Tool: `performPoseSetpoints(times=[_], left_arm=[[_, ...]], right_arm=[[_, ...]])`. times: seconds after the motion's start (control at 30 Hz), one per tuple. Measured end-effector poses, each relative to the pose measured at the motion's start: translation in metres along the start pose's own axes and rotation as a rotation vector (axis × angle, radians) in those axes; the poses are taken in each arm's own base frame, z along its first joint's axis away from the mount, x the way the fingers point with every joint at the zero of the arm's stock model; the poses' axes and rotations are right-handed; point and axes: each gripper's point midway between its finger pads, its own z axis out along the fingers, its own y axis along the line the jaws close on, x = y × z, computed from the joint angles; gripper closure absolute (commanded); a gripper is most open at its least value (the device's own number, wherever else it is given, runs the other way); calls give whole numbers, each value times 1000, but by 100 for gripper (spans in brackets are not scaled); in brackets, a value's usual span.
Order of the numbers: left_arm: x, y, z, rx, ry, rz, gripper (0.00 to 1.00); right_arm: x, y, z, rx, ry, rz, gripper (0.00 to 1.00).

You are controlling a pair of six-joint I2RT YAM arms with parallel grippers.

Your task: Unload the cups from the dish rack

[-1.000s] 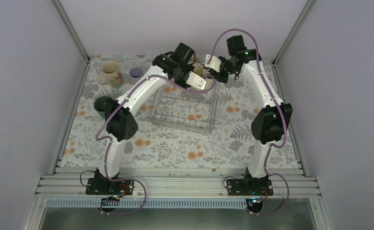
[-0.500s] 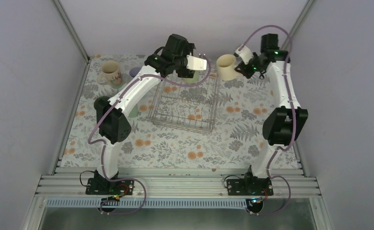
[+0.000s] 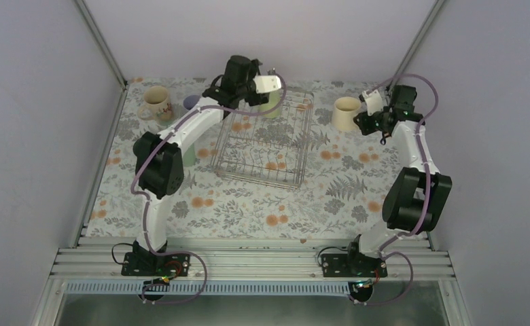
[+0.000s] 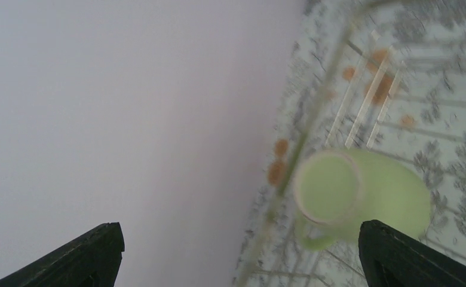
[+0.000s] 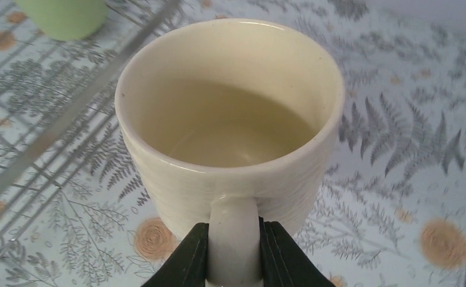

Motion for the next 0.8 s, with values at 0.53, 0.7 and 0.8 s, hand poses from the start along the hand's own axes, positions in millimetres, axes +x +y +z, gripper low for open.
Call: performPoseSetpoints(times=[0.53,0.7,0.8], left_arm=[[48,-5,16,141,-110,135,2],[31,-4,29,163,-153,147,2],[43,-24,52,194,-125,142,2]], right_arm=[[24,-41,39,83,-30,114,96],[40,-54,53,108,1,137,96],[48,-63,55,134,8,148,96]])
